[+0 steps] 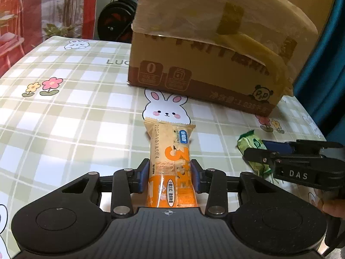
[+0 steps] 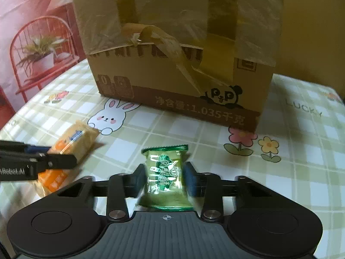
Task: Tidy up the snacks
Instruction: 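Grasp the orange-white bar with the left gripper while the right grasps the green packet, then lift the orange bar and green packet up over the box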
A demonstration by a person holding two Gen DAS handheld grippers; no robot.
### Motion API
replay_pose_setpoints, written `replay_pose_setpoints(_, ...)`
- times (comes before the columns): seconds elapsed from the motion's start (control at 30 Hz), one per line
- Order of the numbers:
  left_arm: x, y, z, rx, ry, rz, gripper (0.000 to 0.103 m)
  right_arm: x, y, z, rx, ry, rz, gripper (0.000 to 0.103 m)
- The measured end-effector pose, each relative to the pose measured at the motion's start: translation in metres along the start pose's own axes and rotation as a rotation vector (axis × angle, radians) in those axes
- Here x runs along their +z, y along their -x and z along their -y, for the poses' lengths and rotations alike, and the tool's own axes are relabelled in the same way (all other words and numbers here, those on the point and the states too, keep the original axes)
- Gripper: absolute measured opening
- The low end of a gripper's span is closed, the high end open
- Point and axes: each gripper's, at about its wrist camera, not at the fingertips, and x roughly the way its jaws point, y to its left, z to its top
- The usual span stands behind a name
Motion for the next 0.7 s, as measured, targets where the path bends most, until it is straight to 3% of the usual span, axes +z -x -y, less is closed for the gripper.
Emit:
replay_pose_setpoints(0.13, 0.003, 0.011, 0.001, -0.001, -0.003, 0.035, 0.040, -0.003, 0.009, 0.000, 0.013, -0.002, 0.010, 0.033)
replay_pose_setpoints(0.37, 0.025, 0.037, 0.015, -0.024, -0.058, 0.143, 0.040, 0.007, 0.048, 0.000, 0.022, 0.002, 0.118, 0.033)
replay_pose_setpoints(0.7, 0.090, 0.089, 0.041, -0.094, -0.111, 0.371, 0.040, 0.067, 0.113, 0.002, 0.043, 0.060, 0.347, 0.033)
